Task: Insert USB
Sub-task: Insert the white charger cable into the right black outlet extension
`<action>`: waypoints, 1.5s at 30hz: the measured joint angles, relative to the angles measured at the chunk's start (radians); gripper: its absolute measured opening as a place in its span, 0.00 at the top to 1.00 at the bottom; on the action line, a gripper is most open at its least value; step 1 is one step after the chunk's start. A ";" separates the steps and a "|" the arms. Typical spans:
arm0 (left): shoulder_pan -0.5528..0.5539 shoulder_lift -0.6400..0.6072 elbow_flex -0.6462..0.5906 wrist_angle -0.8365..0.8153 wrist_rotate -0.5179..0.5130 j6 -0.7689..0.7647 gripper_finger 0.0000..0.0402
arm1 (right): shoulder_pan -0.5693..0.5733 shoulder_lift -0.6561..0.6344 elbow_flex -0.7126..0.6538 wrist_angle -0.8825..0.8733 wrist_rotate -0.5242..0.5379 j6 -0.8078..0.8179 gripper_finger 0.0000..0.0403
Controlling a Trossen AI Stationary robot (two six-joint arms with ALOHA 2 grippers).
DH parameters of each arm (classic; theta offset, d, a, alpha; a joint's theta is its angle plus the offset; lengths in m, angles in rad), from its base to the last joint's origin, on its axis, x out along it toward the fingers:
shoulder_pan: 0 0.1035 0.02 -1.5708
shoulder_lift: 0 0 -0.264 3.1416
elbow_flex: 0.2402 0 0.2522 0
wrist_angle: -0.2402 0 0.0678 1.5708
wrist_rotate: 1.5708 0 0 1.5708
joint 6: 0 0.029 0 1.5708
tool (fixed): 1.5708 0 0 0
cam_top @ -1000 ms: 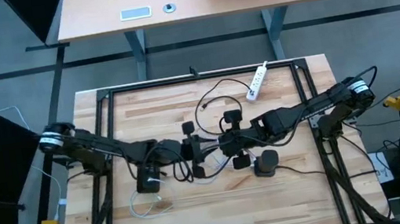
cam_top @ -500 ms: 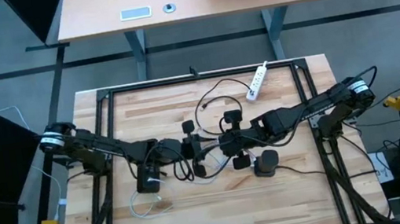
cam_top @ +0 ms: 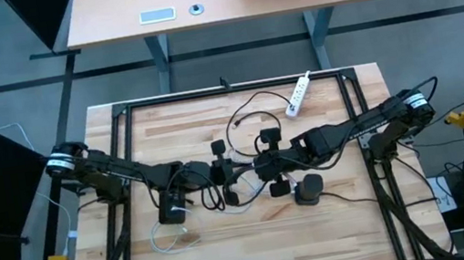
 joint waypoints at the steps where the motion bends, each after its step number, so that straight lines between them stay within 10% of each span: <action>1: 0.000 0.000 0.000 -0.001 0.000 0.000 1.00 | 0.000 -0.002 0.000 0.001 0.000 -0.001 0.88; 10: 0.000 0.005 0.000 -0.012 0.010 -0.015 1.00 | 0.004 -0.104 -0.006 -0.081 -0.055 0.048 0.62; 26: 0.076 0.249 0.002 0.284 0.342 -0.096 1.00 | 0.154 -0.355 -0.179 -0.262 -0.169 0.530 0.43; 35: 0.084 0.462 0.280 0.017 0.377 -0.133 1.00 | 0.178 -0.350 -0.219 -0.289 -0.164 0.670 0.17; 45: 0.104 0.594 0.382 -0.020 0.457 -0.102 1.00 | 0.235 -0.341 -0.294 -0.257 -0.146 0.727 0.14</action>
